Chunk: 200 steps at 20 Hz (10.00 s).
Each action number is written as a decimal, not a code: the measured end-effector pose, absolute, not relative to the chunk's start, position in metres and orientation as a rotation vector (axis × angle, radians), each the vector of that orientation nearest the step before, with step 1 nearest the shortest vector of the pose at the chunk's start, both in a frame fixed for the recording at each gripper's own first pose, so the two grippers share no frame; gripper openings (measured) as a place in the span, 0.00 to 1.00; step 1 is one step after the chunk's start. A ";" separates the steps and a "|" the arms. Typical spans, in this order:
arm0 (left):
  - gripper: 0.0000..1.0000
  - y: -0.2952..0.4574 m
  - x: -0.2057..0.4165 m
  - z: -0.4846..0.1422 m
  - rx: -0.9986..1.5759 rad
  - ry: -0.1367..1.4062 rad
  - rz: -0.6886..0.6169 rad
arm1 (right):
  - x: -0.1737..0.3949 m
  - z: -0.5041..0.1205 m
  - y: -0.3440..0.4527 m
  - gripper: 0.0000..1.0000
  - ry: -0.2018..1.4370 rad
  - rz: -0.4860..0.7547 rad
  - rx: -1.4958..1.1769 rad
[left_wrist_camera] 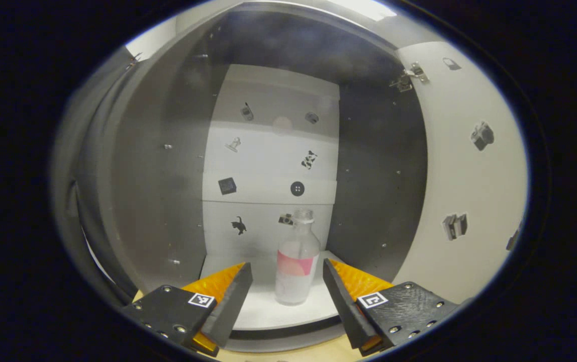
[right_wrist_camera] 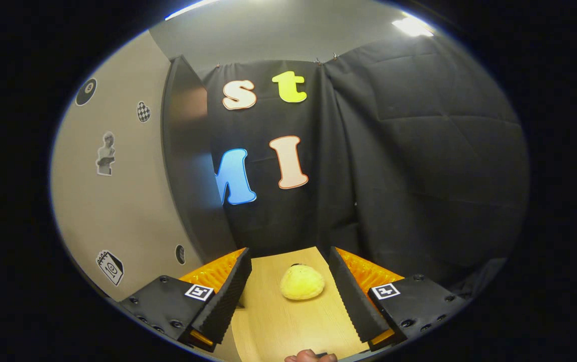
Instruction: Open the cabinet door with the right hand, grasp the bottle in the cabinet with the left hand and place it on the coaster, then close the cabinet door with the right hand.
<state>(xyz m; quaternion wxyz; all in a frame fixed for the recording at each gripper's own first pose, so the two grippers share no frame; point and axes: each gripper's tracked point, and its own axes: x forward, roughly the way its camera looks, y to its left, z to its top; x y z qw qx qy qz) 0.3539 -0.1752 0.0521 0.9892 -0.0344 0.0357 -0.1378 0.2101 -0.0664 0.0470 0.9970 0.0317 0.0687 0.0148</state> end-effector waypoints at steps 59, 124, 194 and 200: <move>0.72 -0.058 0.098 -0.031 0.039 -0.019 -0.122 | 0.165 0.038 -0.052 0.93 0.080 0.055 0.052; 0.84 -0.096 -0.024 -0.023 -0.024 0.076 0.243 | 0.184 -0.004 -0.078 0.98 0.050 0.244 -0.003; 0.84 -0.003 0.020 0.017 -0.069 0.077 0.003 | 0.112 0.049 0.131 0.97 0.052 0.311 0.037; 0.84 -0.049 0.013 0.048 -0.062 0.020 0.108 | 0.132 0.047 0.067 0.97 0.049 0.328 0.052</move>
